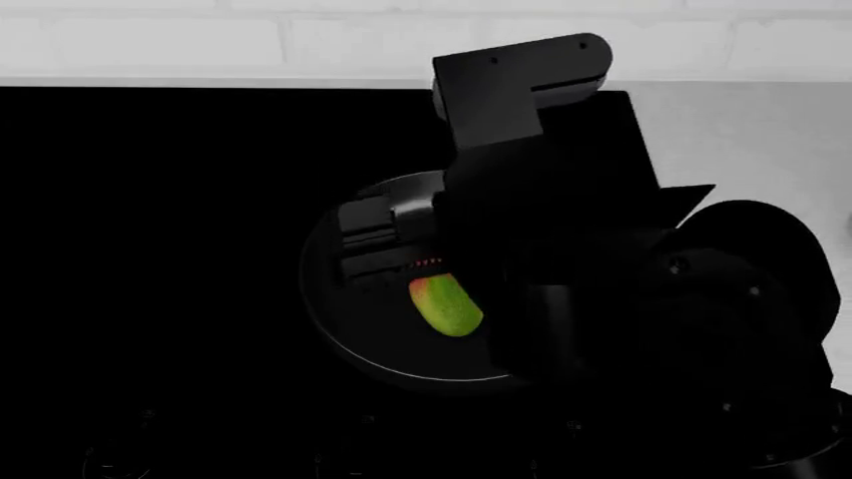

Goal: Pick the mango from the pan and place it in the bowl.

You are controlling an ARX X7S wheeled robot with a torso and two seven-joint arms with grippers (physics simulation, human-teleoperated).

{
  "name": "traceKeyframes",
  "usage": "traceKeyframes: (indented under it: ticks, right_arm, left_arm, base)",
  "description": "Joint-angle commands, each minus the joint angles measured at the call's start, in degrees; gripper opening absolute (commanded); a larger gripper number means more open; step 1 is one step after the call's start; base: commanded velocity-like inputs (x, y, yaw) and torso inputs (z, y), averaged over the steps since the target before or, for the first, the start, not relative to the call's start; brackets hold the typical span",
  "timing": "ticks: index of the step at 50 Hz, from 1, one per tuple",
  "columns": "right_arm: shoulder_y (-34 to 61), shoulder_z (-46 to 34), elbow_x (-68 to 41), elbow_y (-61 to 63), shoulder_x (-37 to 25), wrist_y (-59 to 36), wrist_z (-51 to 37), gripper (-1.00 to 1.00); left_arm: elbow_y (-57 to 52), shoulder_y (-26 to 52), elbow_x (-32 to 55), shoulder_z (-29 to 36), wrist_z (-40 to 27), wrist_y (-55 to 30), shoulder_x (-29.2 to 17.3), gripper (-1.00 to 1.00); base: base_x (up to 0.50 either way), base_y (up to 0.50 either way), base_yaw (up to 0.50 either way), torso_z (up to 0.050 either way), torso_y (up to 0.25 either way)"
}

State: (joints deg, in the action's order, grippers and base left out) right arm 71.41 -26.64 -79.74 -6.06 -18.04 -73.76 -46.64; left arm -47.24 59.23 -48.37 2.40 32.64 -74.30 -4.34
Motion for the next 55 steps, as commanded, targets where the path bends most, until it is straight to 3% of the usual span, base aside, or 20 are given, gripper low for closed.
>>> traceKeyframes:
  ticks: [1,55]
  right_arm:
    - [-0.5,0.3,1.2,0.0,0.7,1.0,2.0,1.0]
    - [-1.9,-6.8,7.1,-5.3,0.7,5.5,10.7,1.0]
  left_arm:
    - [0.5,-0.7,0.8,-2.0,-0.3,0.8,1.3,1.0]
    - [2.5,-2.9,7.7,-3.1,-6.2,3.1,0.7,1.0]
  base:
    - [0.0,0.0,0.0,0.0,0.0]
    - [0.0,0.0,0.0,0.0,0.0]
